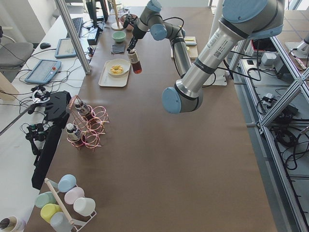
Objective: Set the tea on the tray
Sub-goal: 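Lift the tea bottle out of the rack with the left gripper toward the tray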
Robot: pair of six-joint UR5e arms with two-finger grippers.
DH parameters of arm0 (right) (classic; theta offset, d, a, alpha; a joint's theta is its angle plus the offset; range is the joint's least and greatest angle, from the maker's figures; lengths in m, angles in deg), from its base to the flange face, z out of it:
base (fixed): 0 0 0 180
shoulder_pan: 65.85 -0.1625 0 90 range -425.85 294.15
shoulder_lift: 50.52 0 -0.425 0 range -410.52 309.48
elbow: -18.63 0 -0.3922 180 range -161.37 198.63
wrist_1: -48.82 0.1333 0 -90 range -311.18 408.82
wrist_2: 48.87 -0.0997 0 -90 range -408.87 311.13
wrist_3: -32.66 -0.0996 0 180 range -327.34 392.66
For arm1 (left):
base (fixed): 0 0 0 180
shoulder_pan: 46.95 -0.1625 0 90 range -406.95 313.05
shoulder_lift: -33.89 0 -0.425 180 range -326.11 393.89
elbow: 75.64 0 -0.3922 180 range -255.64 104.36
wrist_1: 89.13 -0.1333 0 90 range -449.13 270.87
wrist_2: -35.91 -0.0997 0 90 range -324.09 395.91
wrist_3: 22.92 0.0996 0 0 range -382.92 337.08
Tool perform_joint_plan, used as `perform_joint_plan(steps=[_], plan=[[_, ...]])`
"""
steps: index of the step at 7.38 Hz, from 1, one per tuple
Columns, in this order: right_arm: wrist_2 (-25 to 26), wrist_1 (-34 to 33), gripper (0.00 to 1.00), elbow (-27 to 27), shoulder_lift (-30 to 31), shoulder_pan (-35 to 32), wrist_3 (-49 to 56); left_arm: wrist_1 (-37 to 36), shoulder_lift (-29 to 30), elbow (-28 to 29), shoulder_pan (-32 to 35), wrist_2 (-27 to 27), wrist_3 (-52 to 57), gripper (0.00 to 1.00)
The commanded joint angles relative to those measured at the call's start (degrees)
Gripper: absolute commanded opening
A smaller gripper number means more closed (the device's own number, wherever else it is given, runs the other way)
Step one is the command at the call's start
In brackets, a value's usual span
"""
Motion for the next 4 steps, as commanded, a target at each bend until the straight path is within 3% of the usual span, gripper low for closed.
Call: perform_joint_plan(steps=[1, 4], plan=[[-0.8, 0.1, 1.00, -0.2, 0.1, 0.1, 0.0, -0.1, 3.3, 3.7, -9.6, -9.3, -6.2, 0.00], [-3.2, 0.1, 1.00, -1.4, -1.5, 2.9, -0.1, 0.0, 3.1, 4.9, -18.2, -16.9, -10.2, 0.00]])
